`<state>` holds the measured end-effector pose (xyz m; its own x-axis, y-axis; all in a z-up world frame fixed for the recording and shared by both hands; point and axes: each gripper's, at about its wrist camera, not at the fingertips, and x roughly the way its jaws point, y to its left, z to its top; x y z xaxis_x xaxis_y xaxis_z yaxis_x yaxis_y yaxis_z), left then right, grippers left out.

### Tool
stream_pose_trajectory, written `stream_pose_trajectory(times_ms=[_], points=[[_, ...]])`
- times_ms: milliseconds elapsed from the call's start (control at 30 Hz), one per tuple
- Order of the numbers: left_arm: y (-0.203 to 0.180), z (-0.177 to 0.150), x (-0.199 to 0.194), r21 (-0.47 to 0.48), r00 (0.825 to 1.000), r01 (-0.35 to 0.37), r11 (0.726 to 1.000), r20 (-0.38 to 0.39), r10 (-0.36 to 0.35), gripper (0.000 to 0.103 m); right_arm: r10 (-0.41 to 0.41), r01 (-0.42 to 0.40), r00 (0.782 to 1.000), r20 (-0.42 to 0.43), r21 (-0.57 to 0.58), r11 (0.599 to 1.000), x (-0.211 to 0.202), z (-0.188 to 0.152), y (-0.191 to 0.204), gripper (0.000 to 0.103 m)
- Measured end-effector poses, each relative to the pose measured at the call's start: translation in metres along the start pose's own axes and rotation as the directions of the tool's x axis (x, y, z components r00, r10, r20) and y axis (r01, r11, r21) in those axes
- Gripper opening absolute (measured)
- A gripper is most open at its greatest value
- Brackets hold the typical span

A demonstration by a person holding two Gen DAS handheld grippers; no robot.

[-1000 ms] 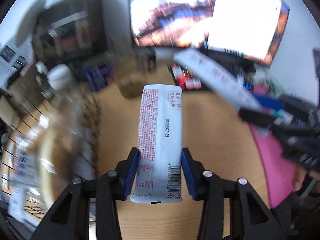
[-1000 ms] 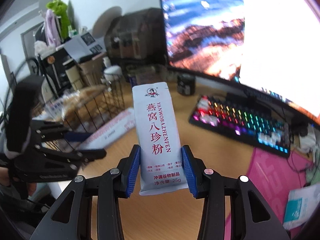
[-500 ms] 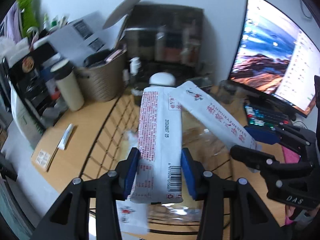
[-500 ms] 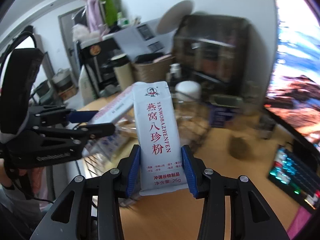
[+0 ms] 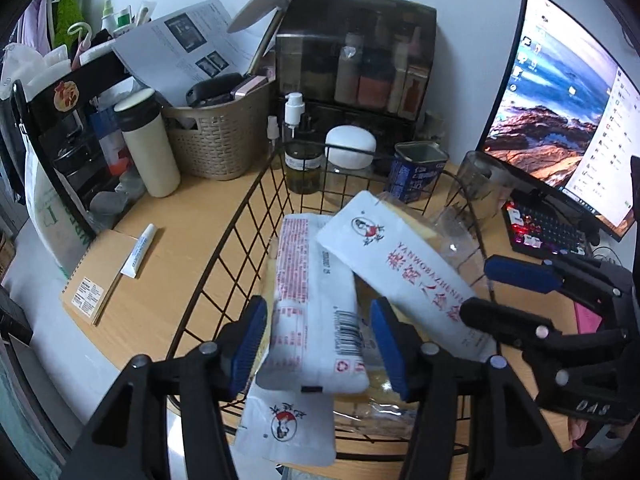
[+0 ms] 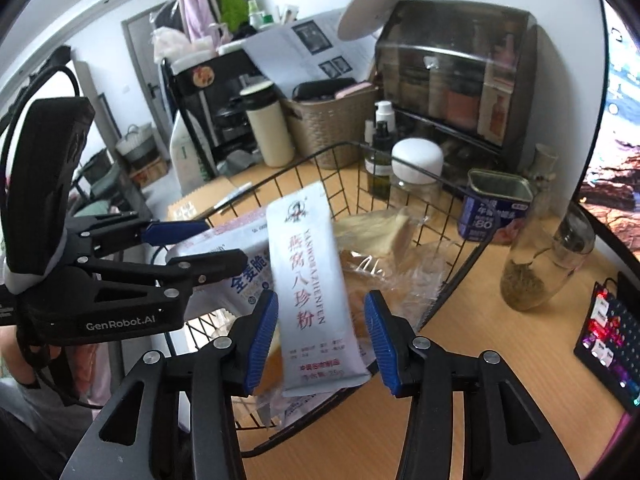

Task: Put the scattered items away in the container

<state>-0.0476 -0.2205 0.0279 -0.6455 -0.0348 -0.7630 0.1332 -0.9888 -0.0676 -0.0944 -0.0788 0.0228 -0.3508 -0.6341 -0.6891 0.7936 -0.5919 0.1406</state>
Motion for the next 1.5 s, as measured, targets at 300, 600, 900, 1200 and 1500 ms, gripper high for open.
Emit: stream_pose_trajectory(times_ms=[300,600,900,1200,1500], points=[[-0.062,-0.008,-0.030,0.110,0.996,0.064,0.992,0.053,-0.070,0.067,-0.105,0.099,0.990,0.098,0.063,0.993,-0.071,-0.027,-0.016,0.051],[-0.167,-0.033,-0.026,0.298,0.984,0.174,0.939,-0.010,-0.179,0.069,-0.277,0.258,0.960,0.044,0.251,0.933,-0.142,-0.108,-0.055,0.051],[-0.217,-0.061,-0.013,0.335,0.974,0.225,0.915,-0.087,-0.208,0.069,-0.420,0.389,0.907,-0.032,0.445,0.806,-0.183,-0.177,-0.083,0.051],[-0.233,-0.076,0.000,0.359,0.974,0.220,0.907,-0.140,-0.181,0.069,-0.496,0.483,0.861,-0.113,0.487,0.728,-0.184,-0.196,-0.089,0.051],[-0.237,-0.078,0.013,0.352,0.969,0.215,0.911,-0.190,-0.155,0.072,-0.492,0.492,0.859,-0.140,0.492,0.718,-0.175,-0.199,-0.091,0.051]])
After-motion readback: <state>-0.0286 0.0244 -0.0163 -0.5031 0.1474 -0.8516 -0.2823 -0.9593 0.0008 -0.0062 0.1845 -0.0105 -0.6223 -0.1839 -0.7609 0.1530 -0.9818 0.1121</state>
